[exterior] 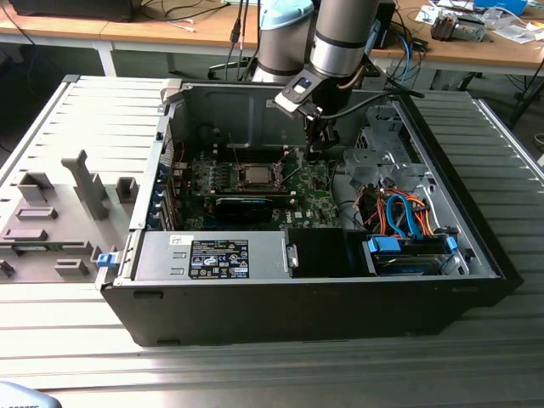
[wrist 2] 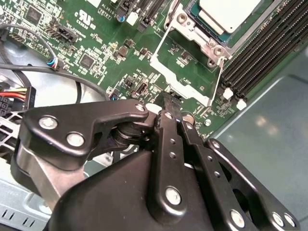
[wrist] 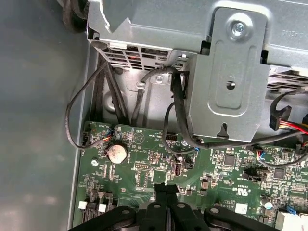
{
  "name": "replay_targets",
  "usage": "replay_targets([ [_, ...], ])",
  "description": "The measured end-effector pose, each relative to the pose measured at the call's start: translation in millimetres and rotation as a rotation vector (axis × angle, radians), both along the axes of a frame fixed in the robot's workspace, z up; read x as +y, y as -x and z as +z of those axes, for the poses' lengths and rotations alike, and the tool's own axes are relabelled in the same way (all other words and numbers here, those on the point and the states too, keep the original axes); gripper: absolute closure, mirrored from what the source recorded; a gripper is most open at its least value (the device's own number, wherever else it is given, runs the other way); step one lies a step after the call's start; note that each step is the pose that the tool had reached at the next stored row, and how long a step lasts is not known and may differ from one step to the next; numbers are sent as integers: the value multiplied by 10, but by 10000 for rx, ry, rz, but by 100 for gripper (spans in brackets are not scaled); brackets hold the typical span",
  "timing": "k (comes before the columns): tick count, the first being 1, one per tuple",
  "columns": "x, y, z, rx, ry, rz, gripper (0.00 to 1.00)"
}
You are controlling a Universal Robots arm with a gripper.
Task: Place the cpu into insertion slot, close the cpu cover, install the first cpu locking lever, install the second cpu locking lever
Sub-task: 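Close the cpu cover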
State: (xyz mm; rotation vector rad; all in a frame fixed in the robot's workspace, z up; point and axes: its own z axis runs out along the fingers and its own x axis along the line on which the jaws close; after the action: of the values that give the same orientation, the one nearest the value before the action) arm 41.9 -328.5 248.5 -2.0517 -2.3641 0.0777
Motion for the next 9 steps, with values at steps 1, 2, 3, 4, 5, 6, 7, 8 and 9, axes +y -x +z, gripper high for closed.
replay_targets([
  [1,0,0,0,0,0,0,89],
  [2,0,0,-1,0,-1,1,89],
  [3,0,0,-1,0,-2,1,89],
  [4,0,3,-1,-1,-2,0,89],
  [5,0,10,-2,-1,-3,-1,89],
  [6,0,20,-2,-1,-3,0,89],
  [7,1,36,-1,-1,-2,1,89],
  [8,0,49,-1,-2,-2,-1,89],
  [9,0,64,-1,-3,-2,-1,89],
])
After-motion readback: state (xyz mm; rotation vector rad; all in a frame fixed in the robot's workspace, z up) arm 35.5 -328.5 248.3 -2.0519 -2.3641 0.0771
